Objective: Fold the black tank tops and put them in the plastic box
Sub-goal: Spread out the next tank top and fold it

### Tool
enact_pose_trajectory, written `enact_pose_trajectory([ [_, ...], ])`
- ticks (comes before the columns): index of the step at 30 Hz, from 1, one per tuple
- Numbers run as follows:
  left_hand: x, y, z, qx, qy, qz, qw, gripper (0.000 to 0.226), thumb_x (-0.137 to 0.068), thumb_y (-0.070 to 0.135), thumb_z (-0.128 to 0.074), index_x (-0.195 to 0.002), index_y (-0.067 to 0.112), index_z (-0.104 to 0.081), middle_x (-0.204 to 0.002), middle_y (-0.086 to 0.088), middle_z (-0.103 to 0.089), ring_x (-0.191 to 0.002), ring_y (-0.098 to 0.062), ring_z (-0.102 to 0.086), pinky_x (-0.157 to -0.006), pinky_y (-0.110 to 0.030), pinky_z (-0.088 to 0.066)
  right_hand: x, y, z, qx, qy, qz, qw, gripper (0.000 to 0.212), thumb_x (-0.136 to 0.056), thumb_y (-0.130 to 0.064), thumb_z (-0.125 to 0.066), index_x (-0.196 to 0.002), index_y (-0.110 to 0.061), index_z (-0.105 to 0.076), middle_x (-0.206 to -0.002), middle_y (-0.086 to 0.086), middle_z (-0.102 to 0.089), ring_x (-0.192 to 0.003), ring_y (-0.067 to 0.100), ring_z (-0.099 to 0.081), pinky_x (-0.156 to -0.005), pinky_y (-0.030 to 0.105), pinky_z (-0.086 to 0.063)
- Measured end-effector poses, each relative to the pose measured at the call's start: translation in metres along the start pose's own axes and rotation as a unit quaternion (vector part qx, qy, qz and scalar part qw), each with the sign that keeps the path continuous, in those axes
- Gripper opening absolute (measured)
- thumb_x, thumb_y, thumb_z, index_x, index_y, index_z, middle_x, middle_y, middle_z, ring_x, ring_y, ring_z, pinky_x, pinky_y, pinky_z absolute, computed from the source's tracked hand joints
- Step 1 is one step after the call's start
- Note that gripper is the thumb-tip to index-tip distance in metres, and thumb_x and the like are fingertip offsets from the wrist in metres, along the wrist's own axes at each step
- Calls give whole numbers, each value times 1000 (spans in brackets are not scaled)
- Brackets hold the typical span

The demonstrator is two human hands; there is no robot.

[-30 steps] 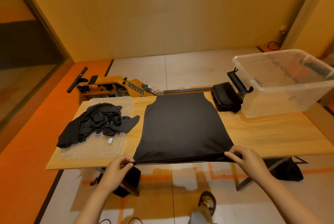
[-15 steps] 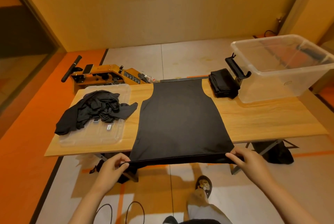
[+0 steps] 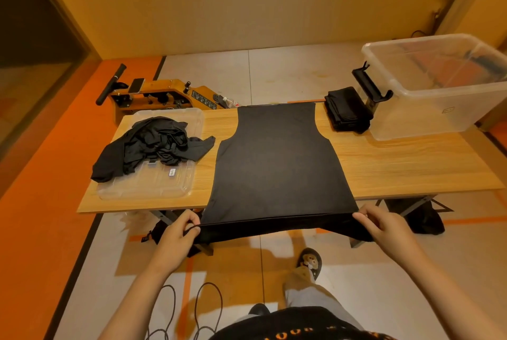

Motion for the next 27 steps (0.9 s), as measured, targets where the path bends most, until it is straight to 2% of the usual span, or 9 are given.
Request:
enact_pose_trajectory([
  [4, 2, 1, 1, -10, -6, -2, 1000, 33, -93, 4, -53, -77, 33, -50, -74, -5, -53, -69, -24, -50, -66, -30, -38, -1, -1, 4, 5, -5, -2, 1000, 19, -91, -35, -56, -73, -35, -53, -62, -9, -60, -59, 5, -60, -56, 24, -47],
  [8, 2, 5, 3, -23, -11, -10, 1000, 30, -94, 6, -52, -81, 33, -49, -78, -1, -56, -75, -21, -53, -67, -31, -40, -3, -5, 8, 1, -6, -1, 1000, 23, -93, -30, -56, -71, -31, -53, -60, -8, -59, -61, 6, -59, -55, 26, -45],
  [12, -3, 6, 6, -34, -11, -3, 999, 24, -96, 12, -50, -84, 32, -49, -84, -3, -58, -77, -26, -57, -61, -34, -41, -4, -8, 9, -13, -13, -8, 1000, 19, -91, -34, -56, -73, -31, -54, -63, -6, -59, -63, 7, -58, -59, 29, -46],
  [15, -6, 8, 6, -34, -14, 1, 999, 21, -97, 15, -49, -85, 32, -48, -87, -3, -59, -78, -23, -59, -57, -34, -43, -6, -10, 10, -20, -16, -13, 1000, 18, -91, -34, -55, -74, -29, -56, -67, -7, -60, -68, 9, -59, -62, 30, -47],
  [18, -10, 13, 9, -49, -4, -5, 999, 19, -97, 15, -50, -85, 31, -49, -79, 3, -57, -67, -22, -54, -59, -31, -39, -9, -11, 14, -20, -7, -12, 1000, 20, -93, -28, -57, -74, -25, -58, -66, -7, -60, -67, 9, -58, -60, 28, -44],
  [21, -14, 18, 9, -53, 5, -6, 999, 19, -96, 14, -52, -86, 29, -50, -67, 3, -51, -55, -17, -43, -56, -31, -33, -13, -11, 21, -15, 16, -13, 1000, 20, -92, -29, -59, -73, -27, -57, -62, -6, -59, -65, 9, -59, -59, 32, -43],
  [24, -21, 24, 11, -44, 11, -3, 999, 21, -96, 17, -51, -84, 34, -49, -66, -11, -49, -55, -18, -43, -55, -31, -33, -18, -11, 26, -24, 27, -21, 999, 23, -88, -45, -52, -74, -27, -58, -62, -5, -60, -65, 10, -60, -59, 35, -46],
  [27, -32, 38, 15, -43, 16, -9, 999, 22, -96, 17, -51, -83, 34, -49, -66, -13, -48, -56, -17, -42, -56, -30, -33, -26, -16, 33, -42, 22, -26, 999, 37, -81, -59, -43, -74, -26, -58, -62, 1, -60, -64, 17, -60, -60, 38, -47],
])
Point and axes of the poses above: each hand's wrist, its own x-axis away from the middle knuckle, its own z-axis out of the back of the hand, y = z × x, the point moved 9 cm from there along -x, towards the middle knuckle
